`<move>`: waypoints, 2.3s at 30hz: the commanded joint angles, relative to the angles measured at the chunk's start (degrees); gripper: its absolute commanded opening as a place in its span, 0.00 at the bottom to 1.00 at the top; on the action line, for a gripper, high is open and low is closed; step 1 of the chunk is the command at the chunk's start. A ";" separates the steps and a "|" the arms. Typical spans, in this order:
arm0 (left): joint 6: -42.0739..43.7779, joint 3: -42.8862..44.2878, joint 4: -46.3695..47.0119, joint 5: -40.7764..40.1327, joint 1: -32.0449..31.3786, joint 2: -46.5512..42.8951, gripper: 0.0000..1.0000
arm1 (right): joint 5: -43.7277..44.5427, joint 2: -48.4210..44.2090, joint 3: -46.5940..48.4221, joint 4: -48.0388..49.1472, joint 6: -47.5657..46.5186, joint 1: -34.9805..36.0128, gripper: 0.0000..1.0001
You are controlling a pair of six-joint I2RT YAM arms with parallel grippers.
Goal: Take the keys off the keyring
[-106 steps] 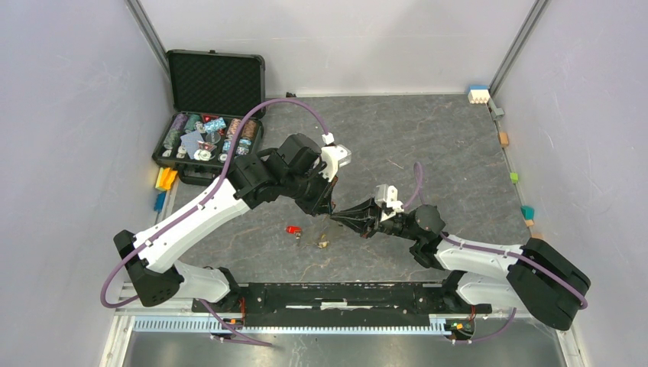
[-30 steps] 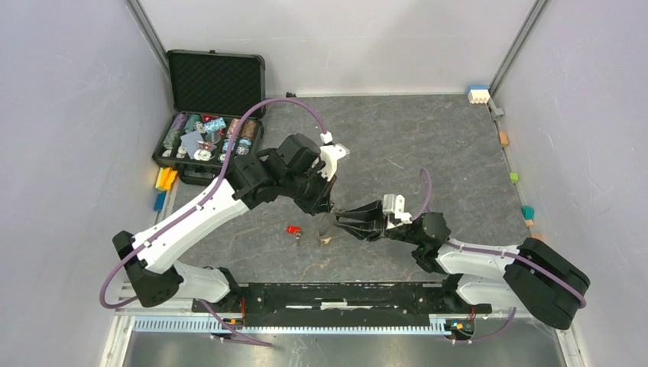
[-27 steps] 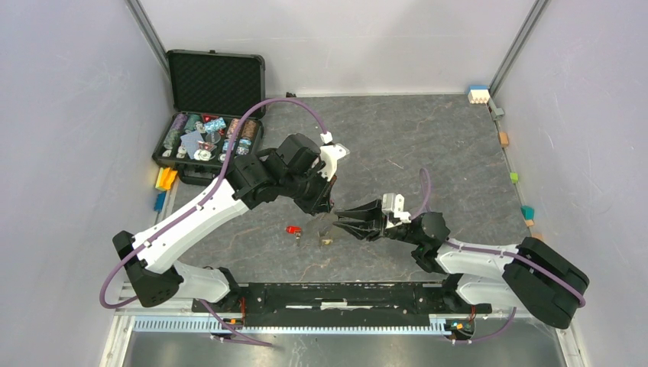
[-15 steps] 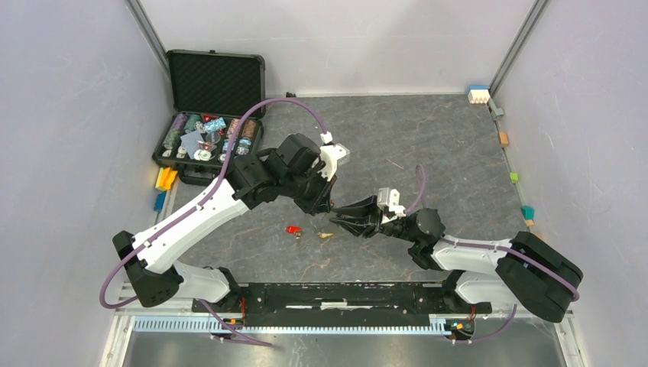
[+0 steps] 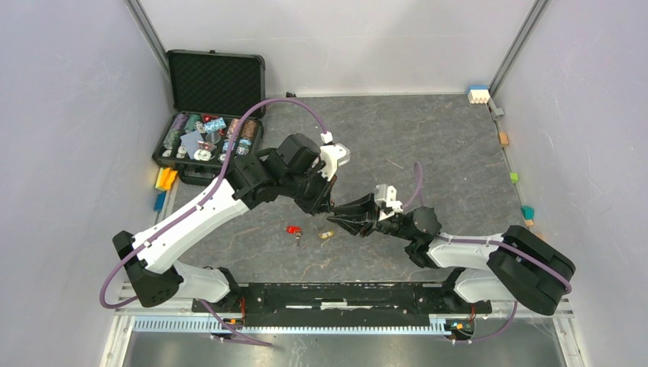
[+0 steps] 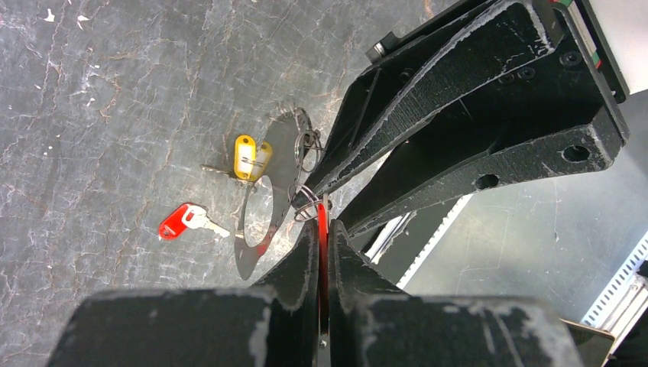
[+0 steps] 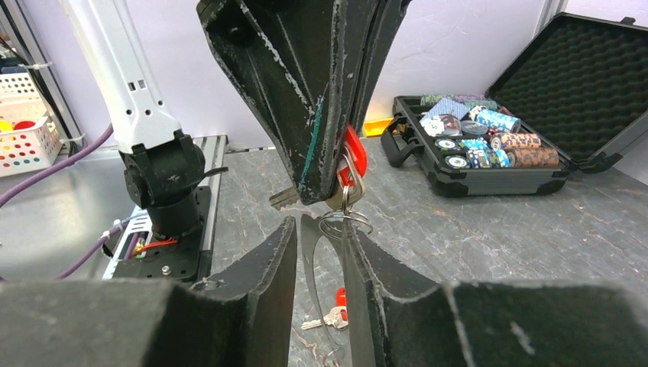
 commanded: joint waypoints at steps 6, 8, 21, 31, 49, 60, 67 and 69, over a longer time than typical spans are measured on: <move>-1.12 0.00 3.83 2.57 0.09 -1.88 0.02 | 1.97 3.11 1.91 11.31 4.04 0.24 0.31; -1.28 -0.19 4.04 2.96 0.09 -1.83 0.02 | 2.21 3.69 1.72 12.91 4.87 0.23 0.29; -0.94 -0.42 3.97 1.12 0.09 -2.70 0.02 | 0.06 4.30 0.03 16.73 5.25 0.24 0.00; -1.16 -0.33 4.39 -0.17 0.13 -3.18 0.02 | -2.81 1.21 -2.99 16.15 0.59 0.23 0.00; -1.82 -0.53 4.33 -0.12 0.17 -2.03 0.02 | -6.24 -5.78 -6.96 20.99 -4.96 0.19 0.00; -3.11 -2.01 4.67 -6.69 0.17 -2.42 0.02 | -0.07 -13.16 -5.88 1.78 -8.31 0.18 0.00; -11.42 -10.77 11.00 -21.00 0.86 -6.63 0.02 | 14.24 -23.52 -5.00 -21.49 -14.11 0.19 0.00; -14.41 -14.27 12.75 -23.82 1.20 -7.74 0.02 | 19.99 -25.93 -3.66 -29.17 -14.88 0.19 0.00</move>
